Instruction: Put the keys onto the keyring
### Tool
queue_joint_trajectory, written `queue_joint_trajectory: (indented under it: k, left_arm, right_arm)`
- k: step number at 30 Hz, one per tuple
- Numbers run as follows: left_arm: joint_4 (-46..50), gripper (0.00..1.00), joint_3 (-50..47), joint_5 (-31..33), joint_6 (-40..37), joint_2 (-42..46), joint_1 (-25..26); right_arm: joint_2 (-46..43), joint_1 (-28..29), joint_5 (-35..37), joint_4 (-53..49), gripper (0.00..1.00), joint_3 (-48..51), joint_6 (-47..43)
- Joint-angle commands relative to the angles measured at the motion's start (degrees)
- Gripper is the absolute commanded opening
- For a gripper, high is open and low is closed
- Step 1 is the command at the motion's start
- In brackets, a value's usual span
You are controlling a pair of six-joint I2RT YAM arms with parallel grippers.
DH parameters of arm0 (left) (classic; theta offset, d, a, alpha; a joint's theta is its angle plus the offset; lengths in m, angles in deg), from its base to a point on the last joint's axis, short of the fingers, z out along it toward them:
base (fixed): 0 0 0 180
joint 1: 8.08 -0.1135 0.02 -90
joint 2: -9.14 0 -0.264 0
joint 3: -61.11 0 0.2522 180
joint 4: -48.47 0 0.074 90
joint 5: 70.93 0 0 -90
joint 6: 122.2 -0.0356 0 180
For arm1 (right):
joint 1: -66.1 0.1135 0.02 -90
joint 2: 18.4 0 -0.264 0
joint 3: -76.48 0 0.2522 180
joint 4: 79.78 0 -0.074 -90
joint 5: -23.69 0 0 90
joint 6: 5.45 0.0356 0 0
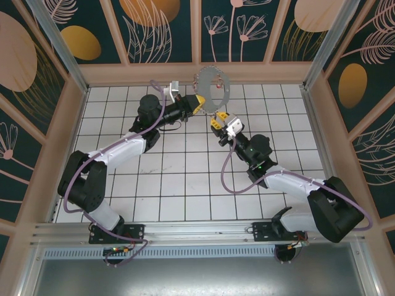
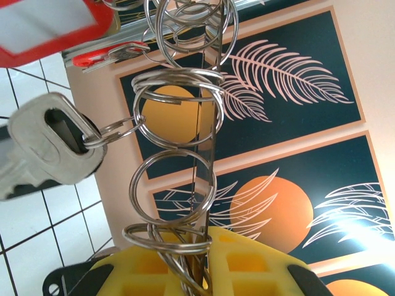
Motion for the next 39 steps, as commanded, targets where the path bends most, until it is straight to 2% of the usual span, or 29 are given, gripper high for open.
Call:
queue_joint_trajectory:
  k: [1,11,19,28,34,39]
  left_arm:
    - [-2.61,0.00,-0.31,-0.26,-1.09,2.26,0.42]
    - [-2.43,0.00,-0.01,-0.66,-1.36,2.26,0.41]
    - [-2.68,0.00,0.17,-0.87,-1.36,1.83,0.41]
    - [-2.75,0.00,0.32,-0.90,-1.36,1.82,0.40]
    - [-2.96,0.00,0.16,-0.76,-1.36,1.78,0.42]
    - [-3.05,0.00,0.25,-0.89,-1.35,1.71,0.49]
  right_arm:
    - [0.67,-0.04,-0.36,0.51,0.28,-1.21,-0.68]
    - [0.95,-0.78,-0.34,0.21,0.23,-1.67,-1.30]
    - [0.95,-1.19,0.16,-1.24,0.15,-2.60,-1.91]
    - [0.34,-1.81,-1.37,-1.77,0.17,-2.33,-2.70]
    - [-0.89,-2.32,-4.14,-3.56,0.24,-1.40,-3.58]
    - [-0.80,-3.05,-3.07,-4.23,0.25,-1.25,-2.23]
